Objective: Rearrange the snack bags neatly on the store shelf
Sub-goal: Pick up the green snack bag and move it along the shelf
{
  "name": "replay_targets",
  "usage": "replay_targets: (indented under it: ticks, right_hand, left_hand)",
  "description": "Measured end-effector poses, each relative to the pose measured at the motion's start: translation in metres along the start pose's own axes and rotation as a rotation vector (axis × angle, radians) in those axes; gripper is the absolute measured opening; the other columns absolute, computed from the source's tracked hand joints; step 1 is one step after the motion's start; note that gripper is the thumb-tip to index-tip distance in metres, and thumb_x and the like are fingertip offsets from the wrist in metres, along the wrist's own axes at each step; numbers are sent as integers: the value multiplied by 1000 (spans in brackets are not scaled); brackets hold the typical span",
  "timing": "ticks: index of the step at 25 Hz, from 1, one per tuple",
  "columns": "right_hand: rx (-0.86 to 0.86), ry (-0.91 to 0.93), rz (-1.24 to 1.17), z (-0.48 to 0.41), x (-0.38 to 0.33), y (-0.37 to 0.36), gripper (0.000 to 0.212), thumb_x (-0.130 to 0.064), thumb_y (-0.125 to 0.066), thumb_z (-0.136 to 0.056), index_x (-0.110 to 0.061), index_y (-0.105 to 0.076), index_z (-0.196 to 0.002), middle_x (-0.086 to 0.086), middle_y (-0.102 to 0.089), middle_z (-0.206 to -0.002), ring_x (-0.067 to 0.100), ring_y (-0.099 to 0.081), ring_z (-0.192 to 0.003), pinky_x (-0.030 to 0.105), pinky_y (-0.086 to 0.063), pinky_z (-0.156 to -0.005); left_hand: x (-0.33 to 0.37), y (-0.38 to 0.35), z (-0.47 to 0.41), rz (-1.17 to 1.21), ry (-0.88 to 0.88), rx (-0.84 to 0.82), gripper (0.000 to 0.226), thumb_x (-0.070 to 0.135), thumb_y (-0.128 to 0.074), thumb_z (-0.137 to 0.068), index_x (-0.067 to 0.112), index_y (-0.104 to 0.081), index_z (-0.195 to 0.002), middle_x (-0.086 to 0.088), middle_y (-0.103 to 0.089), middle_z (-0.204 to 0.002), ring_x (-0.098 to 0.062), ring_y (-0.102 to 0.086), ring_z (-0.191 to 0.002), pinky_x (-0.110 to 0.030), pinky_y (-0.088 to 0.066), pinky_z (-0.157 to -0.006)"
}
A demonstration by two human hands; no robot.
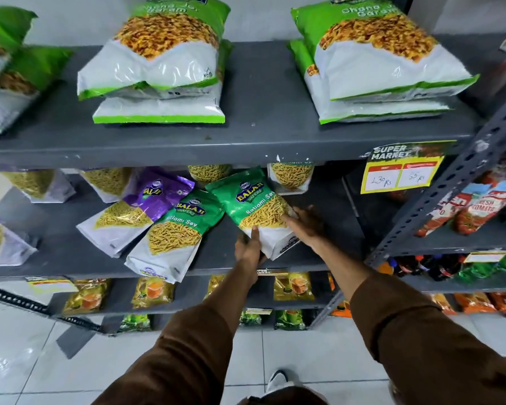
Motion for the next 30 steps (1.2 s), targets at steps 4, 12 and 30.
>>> replay_targets:
  ticks: [4, 12, 30]
  right_hand:
    - [24, -75, -95, 48, -2, -21, 58, -52, -60, -83, -27, -49, -134, 15, -31, -154, 39, -24, -143, 57, -19, -114]
    - [67, 53, -483, 220, -23, -60, 65, -45, -63, -89, -22, -37, -144, -10, -57, -127, 5, -50, -108, 20, -38, -83]
    - [226, 191, -832, 299, -20, -62, 61, -29, -73, -82, -27, -45, -136, -6, -65, -130, 9, -62, -120, 35, -53, -98]
  left_hand:
    - [-4, 30, 17, -129, -59, 33, 45, 49, -58, -90, 16, -59, -122, -13, -68, -121, -35, -68, -106, -54, -59, -88]
    - [6, 127, 132, -269, -360, -125, 27, 19, -54, -99, -3, -61, -113, 6, -55, -66, -2, -50, -51, -9, -40, -44]
    - [48, 157, 203, -597, -824, -300, 31, 41, -54, -92, 17, -64, -109, -2, -72, -100, -19, -67, -93, -40, -56, -80]
Point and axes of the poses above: each hand's wrist, its own z-axis away from the middle knuckle, its own y-axis out of the back of the hand, x = y × z, the point moved 6 cm from there along -z, towards the middle knuckle
